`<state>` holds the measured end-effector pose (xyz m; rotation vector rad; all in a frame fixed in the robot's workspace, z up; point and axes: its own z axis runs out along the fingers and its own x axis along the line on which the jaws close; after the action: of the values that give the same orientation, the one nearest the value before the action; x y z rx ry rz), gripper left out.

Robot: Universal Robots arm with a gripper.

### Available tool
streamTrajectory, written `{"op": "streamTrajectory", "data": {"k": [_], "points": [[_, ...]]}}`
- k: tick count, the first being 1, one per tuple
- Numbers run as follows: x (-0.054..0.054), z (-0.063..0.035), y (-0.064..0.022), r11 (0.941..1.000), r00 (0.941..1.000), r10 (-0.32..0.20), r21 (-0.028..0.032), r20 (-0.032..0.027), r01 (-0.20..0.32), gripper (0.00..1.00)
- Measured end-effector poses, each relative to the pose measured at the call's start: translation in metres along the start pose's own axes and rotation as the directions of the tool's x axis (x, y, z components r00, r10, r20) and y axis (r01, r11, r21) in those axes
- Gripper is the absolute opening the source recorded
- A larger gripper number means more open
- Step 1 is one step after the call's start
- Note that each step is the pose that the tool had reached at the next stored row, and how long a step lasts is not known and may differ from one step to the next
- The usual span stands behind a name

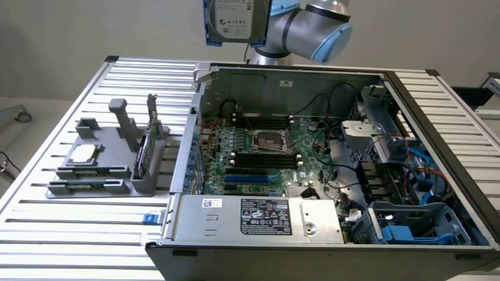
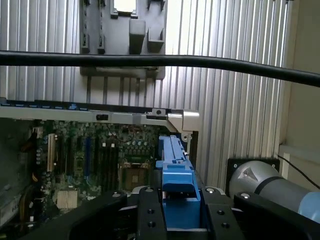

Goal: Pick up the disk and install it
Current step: 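Insert the first disk wire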

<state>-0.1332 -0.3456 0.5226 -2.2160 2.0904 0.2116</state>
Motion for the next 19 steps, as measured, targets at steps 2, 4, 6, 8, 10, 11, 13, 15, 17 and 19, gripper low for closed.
{"op": "streamTrajectory", "data": {"k": [2, 4, 6, 8, 10, 11, 13, 15, 17, 19], "points": [[0.002, -0.0011, -0.0085, 1.0000, 1.0000, -0.001, 0.0004, 0.0051, 0.001, 0.32], [0.006, -0.0020, -0.0171, 1.0000, 1.0000, -0.001, 0.0006, 0.0069, 0.001, 0.32], [0.011, -0.0032, -0.0207, 1.0000, 1.0000, -0.001, 0.0005, 0.0070, 0.001, 0.32], [0.020, -0.0046, -0.0207, 1.0000, 1.0000, -0.001, 0.0005, 0.0071, 0.001, 0.32], [0.029, -0.0061, -0.0203, 1.0000, 1.0000, -0.001, 0.0005, 0.0071, 0.001, 0.32], [0.034, -0.0068, -0.0202, 1.0000, 1.0000, -0.001, 0.0004, 0.0072, 0.001, 0.32], [0.043, -0.0082, -0.0199, 1.0000, 1.0000, -0.001, 0.0000, 0.0074, 0.001, 0.32], [0.051, -0.0095, -0.0199, 1.0000, 1.0000, 0.000, -0.0008, 0.0080, 0.000, 0.32], [0.059, -0.0108, -0.0201, 1.0000, 1.0000, 0.000, -0.0019, 0.0083, 0.000, 0.32], [0.068, -0.0121, -0.0204, 1.0000, 1.0000, 0.000, -0.0028, 0.0087, 0.000, 0.32]]}}
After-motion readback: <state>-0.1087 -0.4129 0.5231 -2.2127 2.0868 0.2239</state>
